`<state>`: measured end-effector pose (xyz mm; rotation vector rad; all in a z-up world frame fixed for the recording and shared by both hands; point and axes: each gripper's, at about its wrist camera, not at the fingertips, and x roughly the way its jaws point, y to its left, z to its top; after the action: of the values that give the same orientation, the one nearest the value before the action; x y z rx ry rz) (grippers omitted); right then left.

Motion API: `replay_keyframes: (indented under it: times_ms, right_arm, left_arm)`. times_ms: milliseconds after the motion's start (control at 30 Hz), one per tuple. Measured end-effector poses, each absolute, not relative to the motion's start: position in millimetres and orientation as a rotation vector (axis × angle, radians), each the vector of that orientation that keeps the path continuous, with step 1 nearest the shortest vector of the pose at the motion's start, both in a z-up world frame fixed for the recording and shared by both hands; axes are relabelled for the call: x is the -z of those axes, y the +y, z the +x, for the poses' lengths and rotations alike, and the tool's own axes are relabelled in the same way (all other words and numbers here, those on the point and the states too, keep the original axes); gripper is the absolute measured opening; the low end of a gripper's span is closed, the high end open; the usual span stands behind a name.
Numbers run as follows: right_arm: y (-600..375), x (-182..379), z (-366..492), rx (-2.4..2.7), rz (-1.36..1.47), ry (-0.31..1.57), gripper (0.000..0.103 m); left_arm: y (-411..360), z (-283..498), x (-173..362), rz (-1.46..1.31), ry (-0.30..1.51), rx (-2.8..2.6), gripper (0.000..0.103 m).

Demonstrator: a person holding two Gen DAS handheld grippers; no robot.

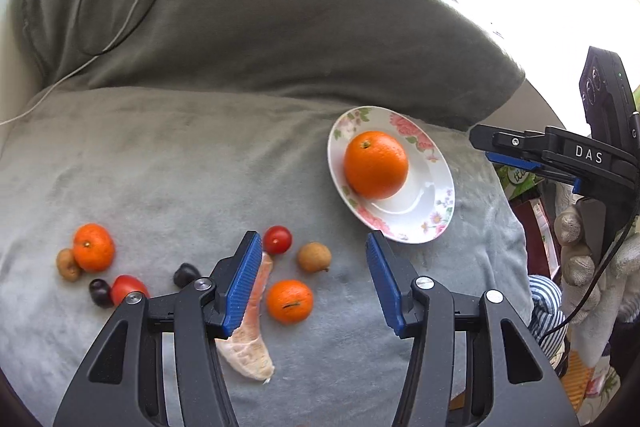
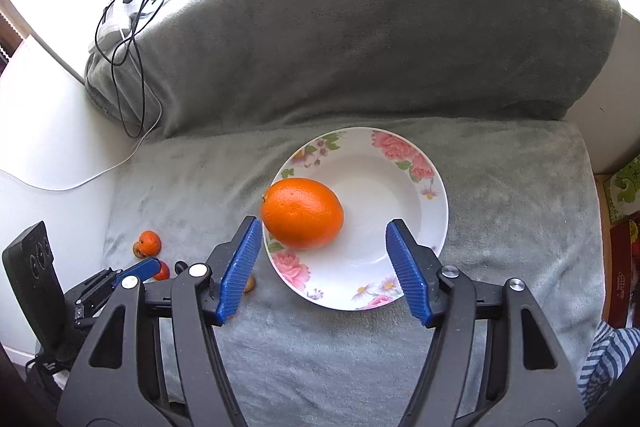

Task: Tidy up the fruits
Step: 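Move the right tool toward the small mandarin beside the grapefruit segment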

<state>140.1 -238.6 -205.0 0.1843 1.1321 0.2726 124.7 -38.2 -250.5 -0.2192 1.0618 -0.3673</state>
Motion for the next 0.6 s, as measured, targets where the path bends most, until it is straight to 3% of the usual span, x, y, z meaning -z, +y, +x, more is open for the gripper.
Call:
replay_keyframes:
  times_ms: [600]
  right_arm:
    - [-145.9, 219.3, 99.5, -0.484, 0.03, 1.21, 0.068]
  left_arm:
    - [57.4, 75.8, 266.1, -0.308, 1.066, 0.155, 0.052]
